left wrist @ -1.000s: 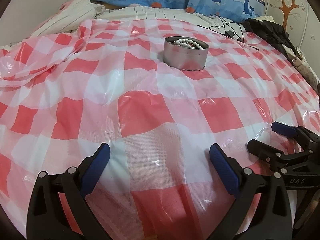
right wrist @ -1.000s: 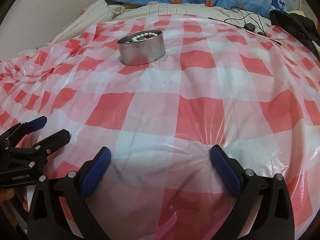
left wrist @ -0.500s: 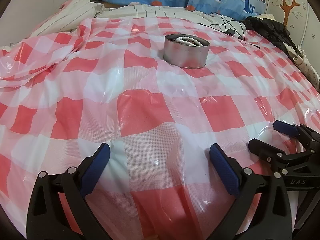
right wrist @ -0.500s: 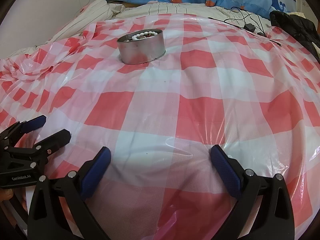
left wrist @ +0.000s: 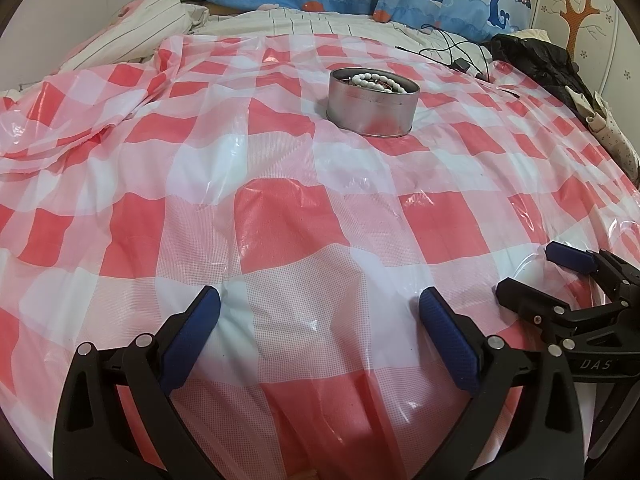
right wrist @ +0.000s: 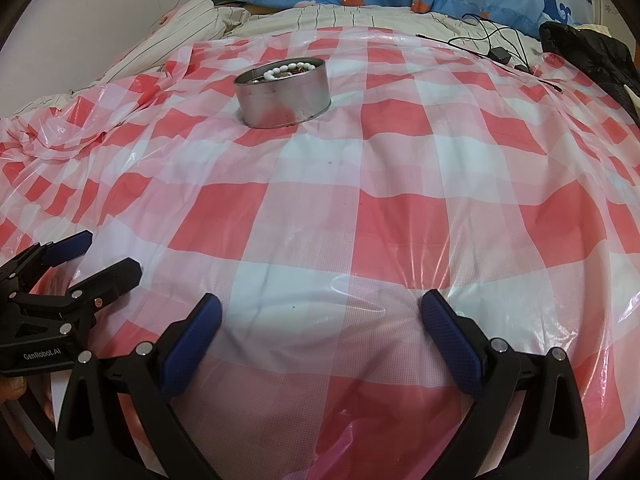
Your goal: Organize jewelry
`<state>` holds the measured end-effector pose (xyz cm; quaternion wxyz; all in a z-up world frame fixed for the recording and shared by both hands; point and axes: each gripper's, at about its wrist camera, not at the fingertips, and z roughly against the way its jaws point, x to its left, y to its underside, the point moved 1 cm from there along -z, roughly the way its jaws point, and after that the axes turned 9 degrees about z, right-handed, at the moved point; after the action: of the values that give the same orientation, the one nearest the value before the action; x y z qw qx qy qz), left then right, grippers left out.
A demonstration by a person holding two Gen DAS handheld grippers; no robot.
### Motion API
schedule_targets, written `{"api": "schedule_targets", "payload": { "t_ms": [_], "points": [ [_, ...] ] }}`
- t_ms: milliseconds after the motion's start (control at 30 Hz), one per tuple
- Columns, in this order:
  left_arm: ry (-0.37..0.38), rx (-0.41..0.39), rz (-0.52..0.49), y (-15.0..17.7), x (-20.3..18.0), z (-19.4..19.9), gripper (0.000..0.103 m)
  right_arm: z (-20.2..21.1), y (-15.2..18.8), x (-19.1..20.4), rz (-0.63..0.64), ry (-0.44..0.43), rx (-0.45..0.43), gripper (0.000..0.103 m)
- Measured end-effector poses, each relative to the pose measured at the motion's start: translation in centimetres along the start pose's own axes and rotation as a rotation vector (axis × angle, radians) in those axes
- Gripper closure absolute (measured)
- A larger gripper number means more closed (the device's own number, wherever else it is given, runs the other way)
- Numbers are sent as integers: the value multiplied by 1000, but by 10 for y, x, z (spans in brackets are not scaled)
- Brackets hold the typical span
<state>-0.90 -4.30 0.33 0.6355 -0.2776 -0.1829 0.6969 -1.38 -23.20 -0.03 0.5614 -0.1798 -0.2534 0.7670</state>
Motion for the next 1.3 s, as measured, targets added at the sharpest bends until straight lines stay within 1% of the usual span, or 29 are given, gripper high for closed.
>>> {"api": "schedule_targets", "payload": {
  "t_ms": [1300],
  "points": [
    [-7, 10, -4, 0, -2, -4, 7, 0, 0, 0, 1, 2, 1, 7]
  ]
}}
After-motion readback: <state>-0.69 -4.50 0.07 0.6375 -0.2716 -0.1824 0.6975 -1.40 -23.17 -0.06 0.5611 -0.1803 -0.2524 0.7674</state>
